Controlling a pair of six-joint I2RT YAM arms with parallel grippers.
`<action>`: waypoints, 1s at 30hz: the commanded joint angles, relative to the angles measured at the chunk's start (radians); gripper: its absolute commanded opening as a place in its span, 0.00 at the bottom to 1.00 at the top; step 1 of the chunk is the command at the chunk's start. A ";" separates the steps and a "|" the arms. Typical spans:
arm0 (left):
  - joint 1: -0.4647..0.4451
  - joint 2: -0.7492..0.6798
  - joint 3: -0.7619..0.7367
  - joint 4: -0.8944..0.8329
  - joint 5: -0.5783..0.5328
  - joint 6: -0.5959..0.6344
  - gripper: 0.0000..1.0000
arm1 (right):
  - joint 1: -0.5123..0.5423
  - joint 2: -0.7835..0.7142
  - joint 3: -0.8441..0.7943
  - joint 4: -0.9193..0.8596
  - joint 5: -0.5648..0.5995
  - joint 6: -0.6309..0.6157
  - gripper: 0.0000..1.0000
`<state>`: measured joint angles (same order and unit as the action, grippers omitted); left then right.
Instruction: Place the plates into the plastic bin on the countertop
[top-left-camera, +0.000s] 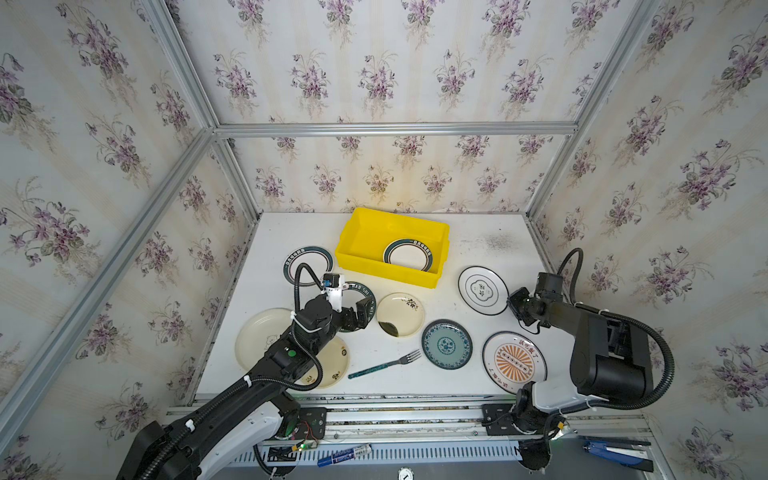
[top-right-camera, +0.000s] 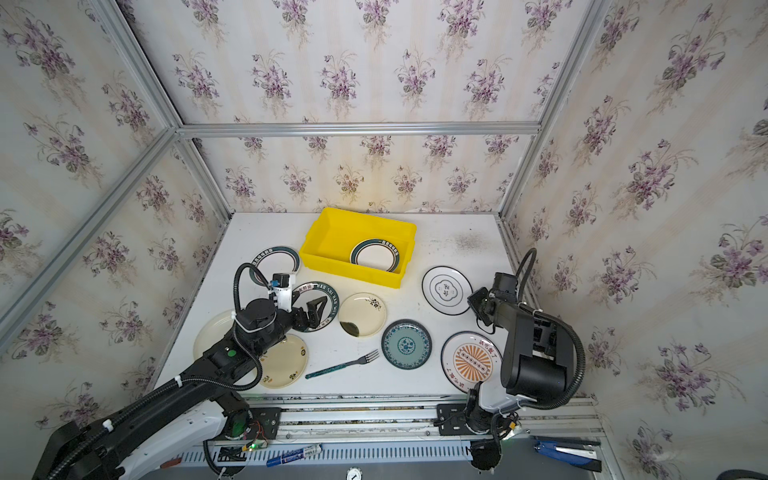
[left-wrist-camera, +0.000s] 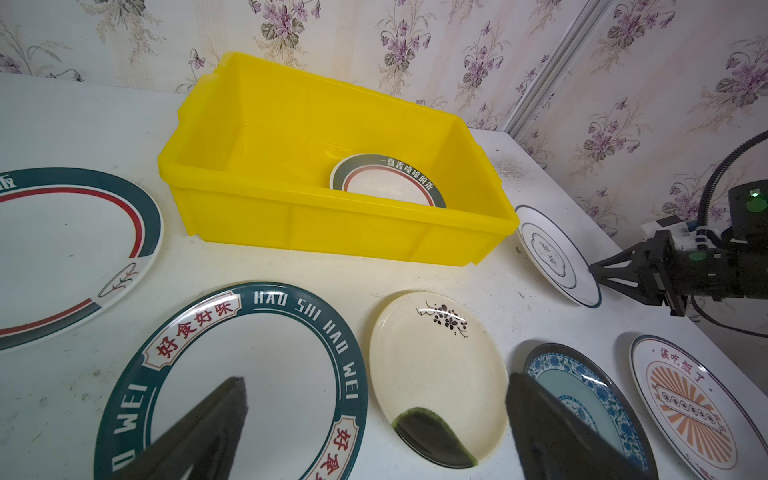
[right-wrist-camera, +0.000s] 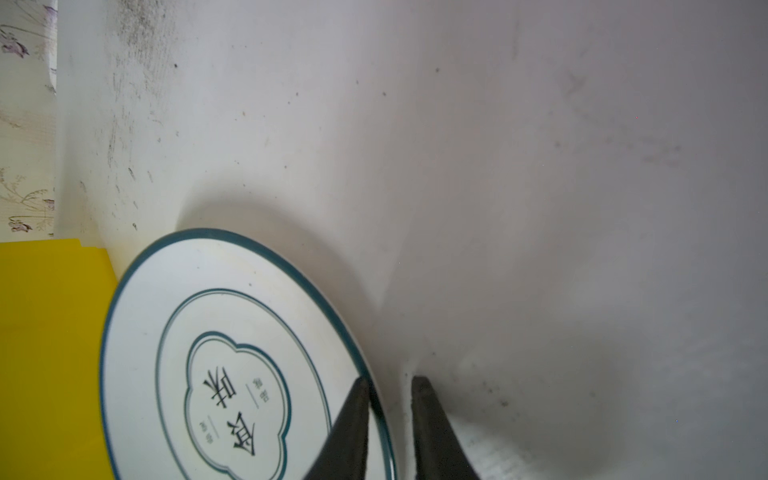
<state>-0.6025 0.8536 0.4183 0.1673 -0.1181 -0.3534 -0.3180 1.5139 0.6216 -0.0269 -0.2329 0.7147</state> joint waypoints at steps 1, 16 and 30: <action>0.001 0.005 0.005 0.014 -0.008 -0.004 1.00 | 0.003 0.002 0.015 -0.061 -0.002 -0.044 0.31; 0.001 0.030 0.009 0.014 -0.008 -0.001 1.00 | 0.038 0.084 0.047 -0.051 -0.038 -0.055 0.33; 0.001 0.035 0.011 0.014 -0.011 0.004 1.00 | 0.053 0.089 0.027 -0.005 -0.014 -0.024 0.14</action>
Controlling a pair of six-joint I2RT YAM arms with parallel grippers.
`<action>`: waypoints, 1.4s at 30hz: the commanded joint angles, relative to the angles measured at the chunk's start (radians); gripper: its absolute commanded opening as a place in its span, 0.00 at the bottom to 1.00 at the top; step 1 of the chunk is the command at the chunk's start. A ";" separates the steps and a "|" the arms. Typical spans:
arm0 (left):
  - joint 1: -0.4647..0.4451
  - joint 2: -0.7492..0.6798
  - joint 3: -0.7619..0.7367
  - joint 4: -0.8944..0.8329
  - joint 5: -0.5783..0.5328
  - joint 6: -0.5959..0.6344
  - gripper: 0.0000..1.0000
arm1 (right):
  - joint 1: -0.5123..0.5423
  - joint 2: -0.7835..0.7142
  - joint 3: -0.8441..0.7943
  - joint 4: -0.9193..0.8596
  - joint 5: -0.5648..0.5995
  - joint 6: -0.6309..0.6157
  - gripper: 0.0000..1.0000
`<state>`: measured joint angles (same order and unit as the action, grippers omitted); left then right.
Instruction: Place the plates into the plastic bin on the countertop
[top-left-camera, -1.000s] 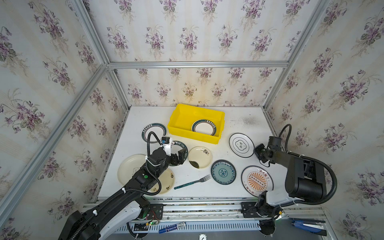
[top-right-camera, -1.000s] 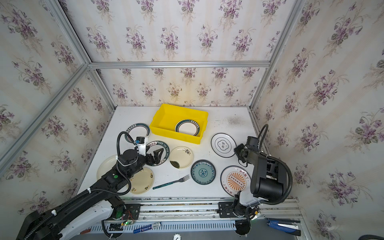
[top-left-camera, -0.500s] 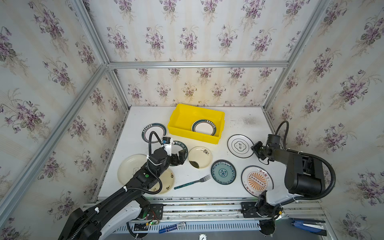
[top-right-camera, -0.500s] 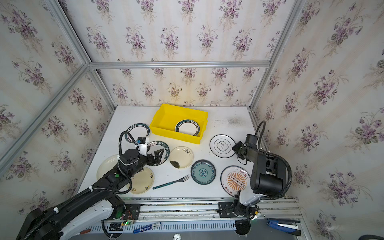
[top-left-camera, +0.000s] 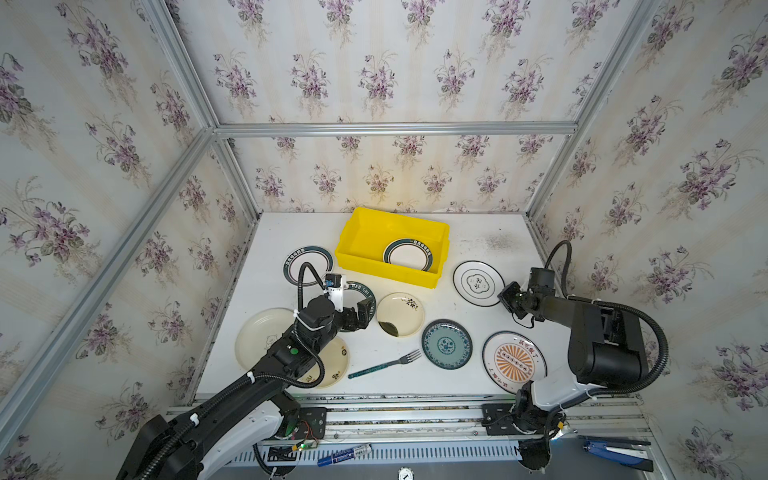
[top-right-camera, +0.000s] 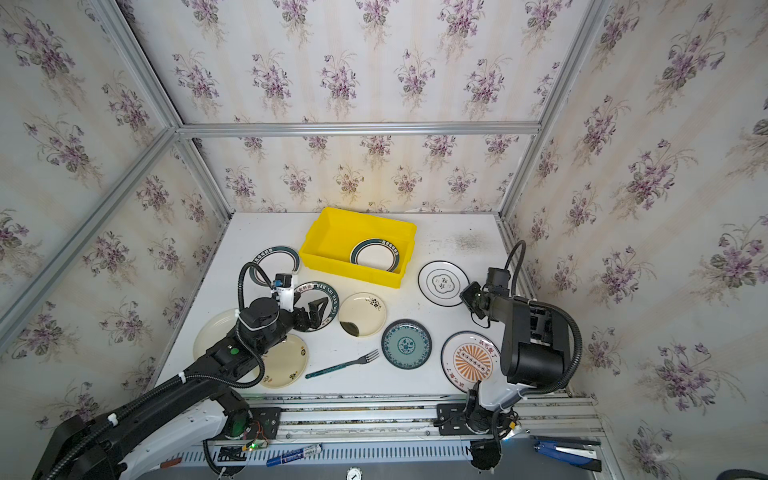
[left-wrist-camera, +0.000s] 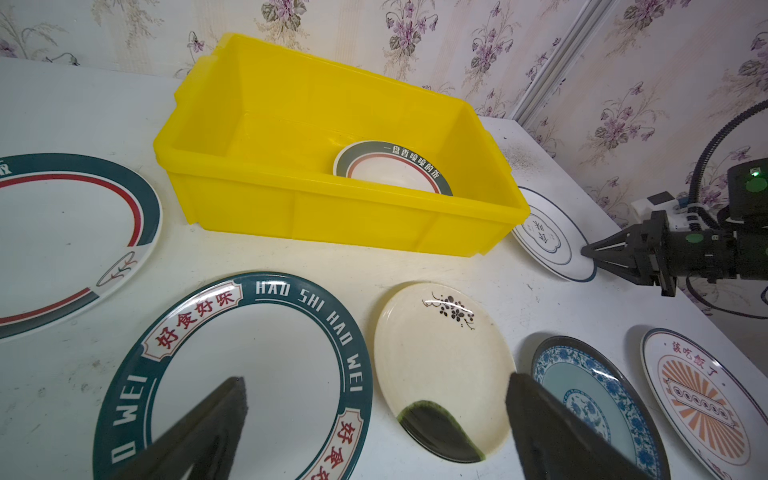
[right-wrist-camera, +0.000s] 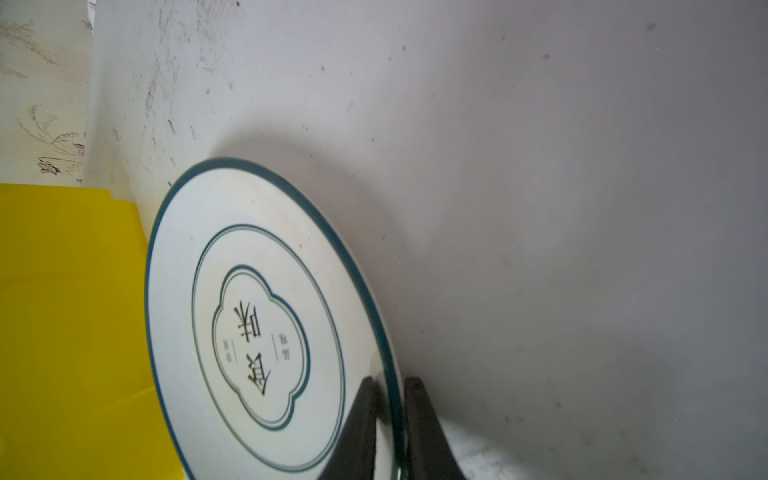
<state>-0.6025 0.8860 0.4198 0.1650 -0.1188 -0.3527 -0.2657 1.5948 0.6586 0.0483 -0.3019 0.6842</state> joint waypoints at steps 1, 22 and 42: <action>0.001 0.004 0.010 0.016 -0.010 0.004 1.00 | 0.001 0.008 -0.009 -0.079 0.055 0.006 0.13; 0.001 0.003 0.002 0.032 -0.008 0.002 1.00 | 0.009 -0.014 0.023 -0.085 0.053 0.012 0.00; 0.001 0.002 0.006 0.030 0.002 0.001 1.00 | 0.023 -0.245 0.030 -0.180 0.064 0.052 0.00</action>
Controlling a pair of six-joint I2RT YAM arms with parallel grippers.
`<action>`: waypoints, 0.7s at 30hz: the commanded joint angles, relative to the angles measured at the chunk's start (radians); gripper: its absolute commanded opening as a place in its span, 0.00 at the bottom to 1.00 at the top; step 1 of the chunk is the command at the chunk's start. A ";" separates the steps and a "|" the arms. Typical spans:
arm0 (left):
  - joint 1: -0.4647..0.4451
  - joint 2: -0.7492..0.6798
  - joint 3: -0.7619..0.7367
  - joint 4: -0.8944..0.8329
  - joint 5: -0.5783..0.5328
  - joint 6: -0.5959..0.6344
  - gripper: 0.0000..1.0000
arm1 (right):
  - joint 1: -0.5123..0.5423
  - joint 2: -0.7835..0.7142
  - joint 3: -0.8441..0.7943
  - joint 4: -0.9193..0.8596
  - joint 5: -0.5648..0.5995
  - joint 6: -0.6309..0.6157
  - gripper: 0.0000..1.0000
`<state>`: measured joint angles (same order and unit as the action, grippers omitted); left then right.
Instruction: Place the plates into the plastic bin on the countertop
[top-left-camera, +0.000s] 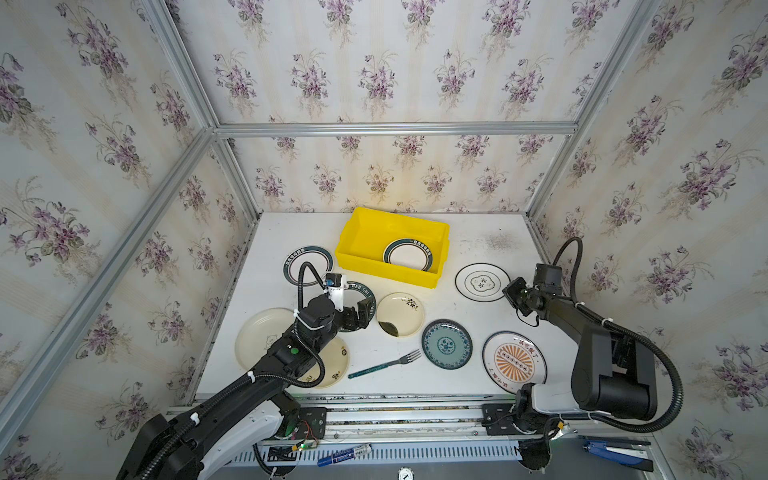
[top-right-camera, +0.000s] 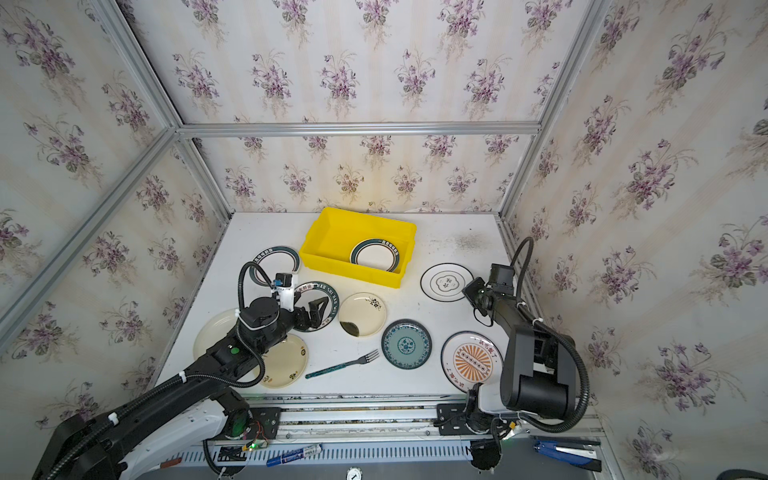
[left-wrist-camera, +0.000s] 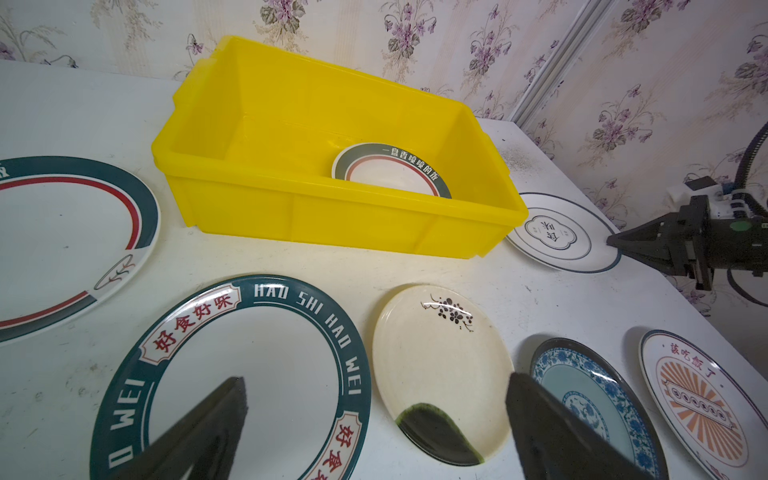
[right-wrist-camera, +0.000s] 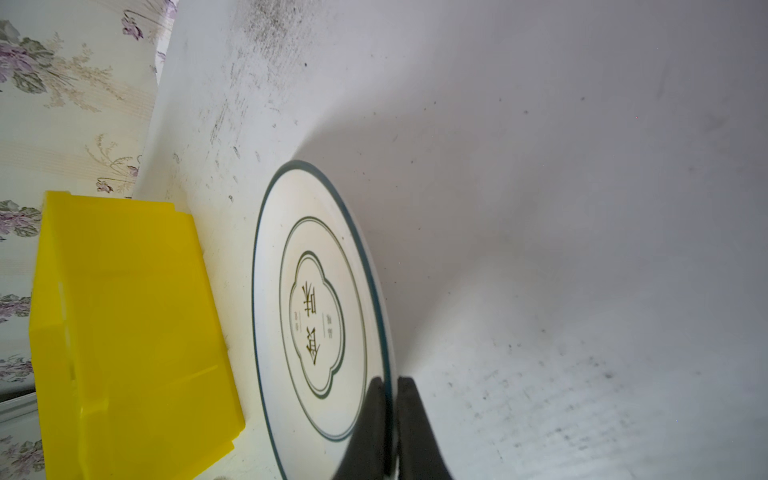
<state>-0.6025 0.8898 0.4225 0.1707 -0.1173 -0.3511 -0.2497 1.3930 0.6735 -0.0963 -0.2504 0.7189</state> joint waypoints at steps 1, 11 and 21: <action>0.001 -0.002 0.003 0.024 0.001 0.000 1.00 | 0.010 -0.071 0.015 -0.045 0.023 0.017 0.00; 0.001 0.011 0.006 0.025 0.013 -0.009 1.00 | 0.084 -0.246 0.084 -0.208 0.095 -0.019 0.00; 0.001 0.004 0.003 0.055 0.098 -0.026 1.00 | 0.212 -0.405 0.147 -0.315 0.251 -0.032 0.00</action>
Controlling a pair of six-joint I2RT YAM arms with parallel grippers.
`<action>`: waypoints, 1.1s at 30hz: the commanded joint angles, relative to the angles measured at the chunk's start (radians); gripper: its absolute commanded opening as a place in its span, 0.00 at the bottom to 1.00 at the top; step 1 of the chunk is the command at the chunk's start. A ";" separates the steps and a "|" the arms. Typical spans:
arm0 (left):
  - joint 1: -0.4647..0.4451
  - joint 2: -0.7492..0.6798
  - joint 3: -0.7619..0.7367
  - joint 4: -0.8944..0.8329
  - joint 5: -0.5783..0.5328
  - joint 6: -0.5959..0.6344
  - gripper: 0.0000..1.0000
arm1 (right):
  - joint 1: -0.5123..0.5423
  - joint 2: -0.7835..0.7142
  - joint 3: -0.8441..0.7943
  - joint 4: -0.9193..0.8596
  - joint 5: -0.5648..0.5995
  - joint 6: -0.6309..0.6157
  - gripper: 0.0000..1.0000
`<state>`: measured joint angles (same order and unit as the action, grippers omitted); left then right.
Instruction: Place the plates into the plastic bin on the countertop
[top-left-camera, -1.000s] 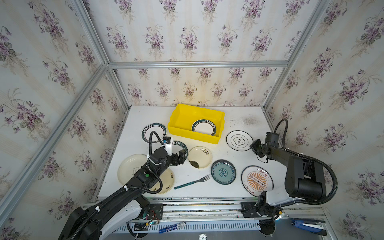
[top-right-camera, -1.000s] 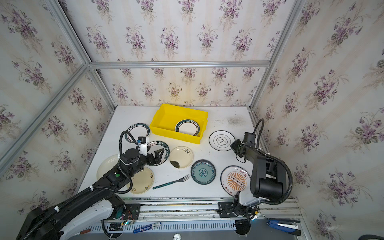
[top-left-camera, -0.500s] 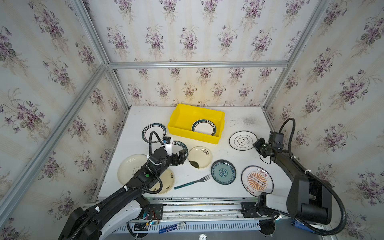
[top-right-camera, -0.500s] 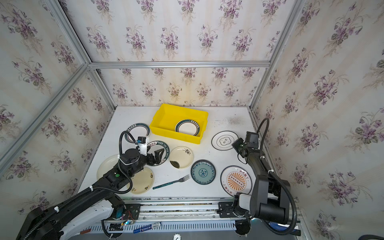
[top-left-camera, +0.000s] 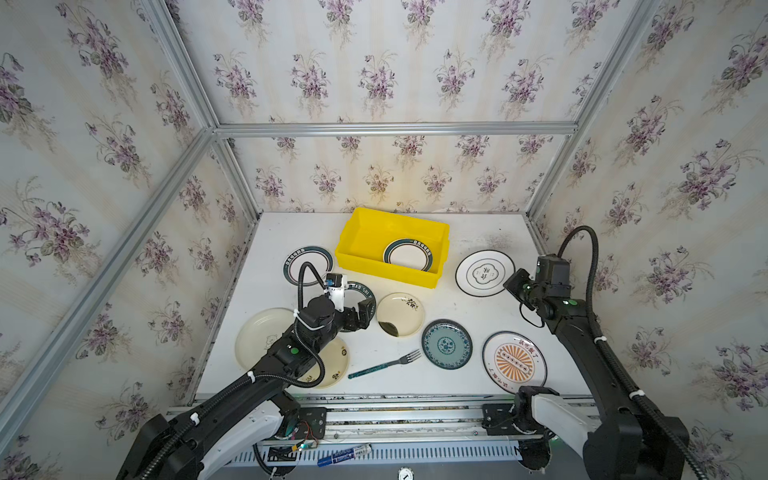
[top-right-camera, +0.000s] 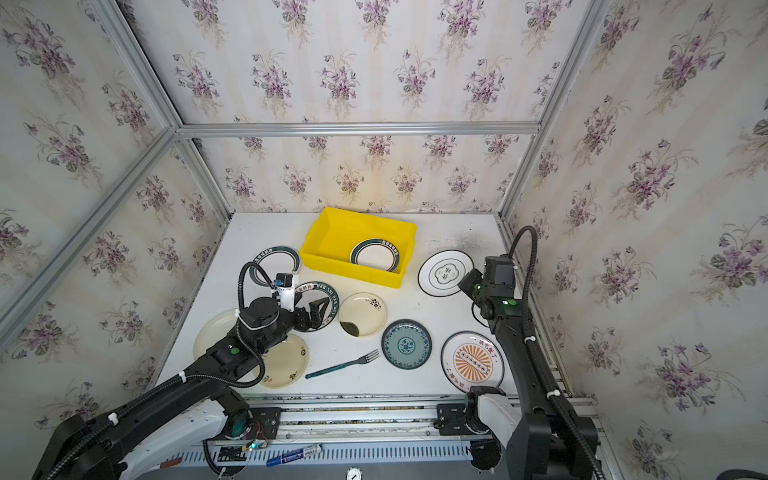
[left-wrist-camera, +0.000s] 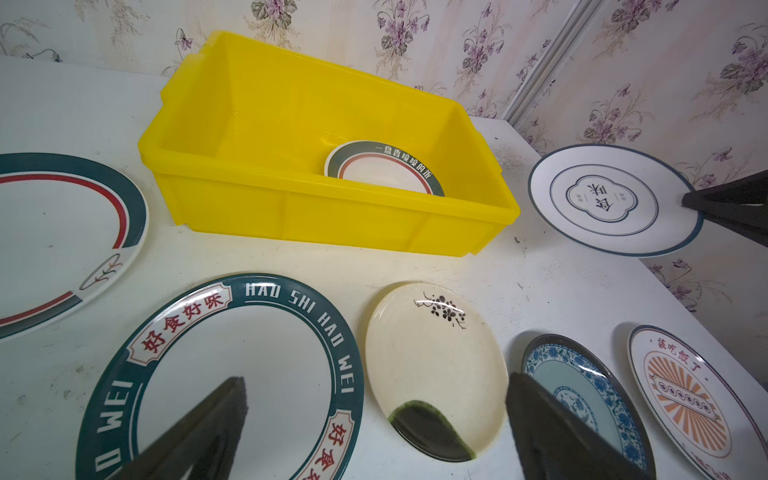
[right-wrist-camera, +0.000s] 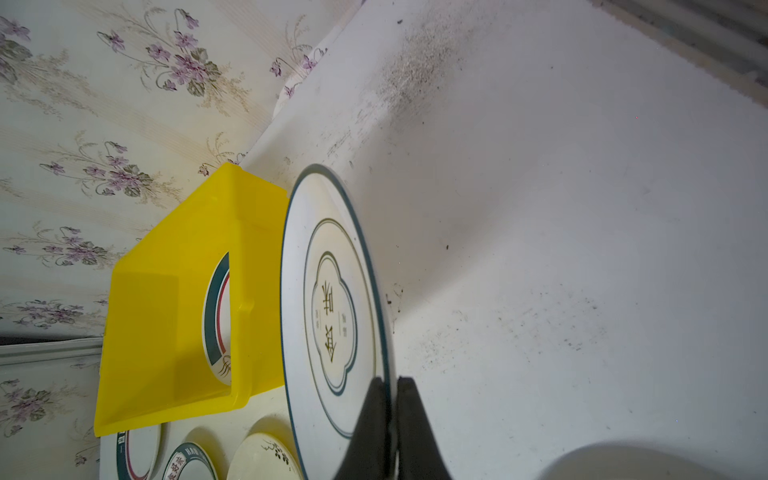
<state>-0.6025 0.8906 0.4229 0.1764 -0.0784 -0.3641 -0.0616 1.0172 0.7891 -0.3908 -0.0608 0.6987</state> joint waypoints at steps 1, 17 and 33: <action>0.001 0.007 0.005 0.056 0.083 -0.011 1.00 | 0.036 -0.043 0.039 -0.026 0.072 -0.011 0.00; 0.001 -0.075 -0.058 0.197 0.249 0.034 1.00 | 0.282 0.185 0.298 0.036 0.046 0.000 0.00; 0.000 -0.073 -0.061 0.190 0.221 0.036 1.00 | 0.430 0.628 0.650 0.036 0.193 -0.042 0.00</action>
<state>-0.6025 0.8230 0.3634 0.3283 0.1555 -0.3424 0.3588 1.6054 1.3884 -0.3893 0.0841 0.6716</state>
